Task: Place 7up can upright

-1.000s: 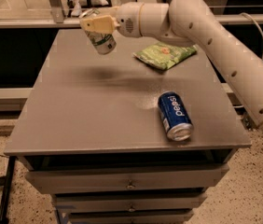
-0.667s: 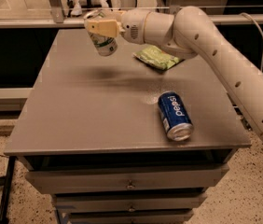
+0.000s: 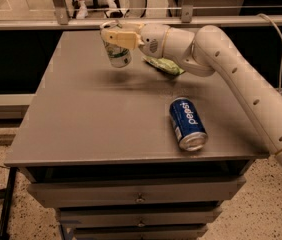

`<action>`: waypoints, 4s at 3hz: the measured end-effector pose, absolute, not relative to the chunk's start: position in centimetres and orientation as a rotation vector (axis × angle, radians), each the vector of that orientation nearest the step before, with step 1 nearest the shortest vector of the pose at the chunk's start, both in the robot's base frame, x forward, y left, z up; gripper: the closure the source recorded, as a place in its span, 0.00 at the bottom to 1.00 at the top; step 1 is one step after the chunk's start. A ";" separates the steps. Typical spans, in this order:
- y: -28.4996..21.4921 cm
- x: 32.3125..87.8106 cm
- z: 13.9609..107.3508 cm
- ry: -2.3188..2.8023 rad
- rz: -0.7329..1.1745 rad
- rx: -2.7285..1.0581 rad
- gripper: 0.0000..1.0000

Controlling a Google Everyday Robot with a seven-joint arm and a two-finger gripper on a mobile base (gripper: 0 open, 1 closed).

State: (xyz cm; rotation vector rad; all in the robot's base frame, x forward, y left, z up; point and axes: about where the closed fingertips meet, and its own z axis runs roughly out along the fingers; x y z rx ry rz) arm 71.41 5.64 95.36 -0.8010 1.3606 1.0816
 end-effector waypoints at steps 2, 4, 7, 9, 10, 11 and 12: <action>4.3 70.0 92.9 1.383 1.171 -0.843 1.00; 3.5 68.0 91.3 1.392 1.213 -0.844 1.00; 3.0 66.8 90.0 1.421 1.214 -0.816 0.36; 1.5 66.2 89.8 1.457 1.185 -0.838 0.00; 0.2 65.5 89.6 1.486 1.158 -0.855 0.00; -2.3 65.0 89.7 1.513 1.088 -0.860 0.00; -7.0 64.8 90.9 1.532 0.952 -0.849 0.00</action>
Offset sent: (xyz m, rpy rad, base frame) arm -0.0279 -0.0303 -0.0367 -0.0461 0.0753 0.1350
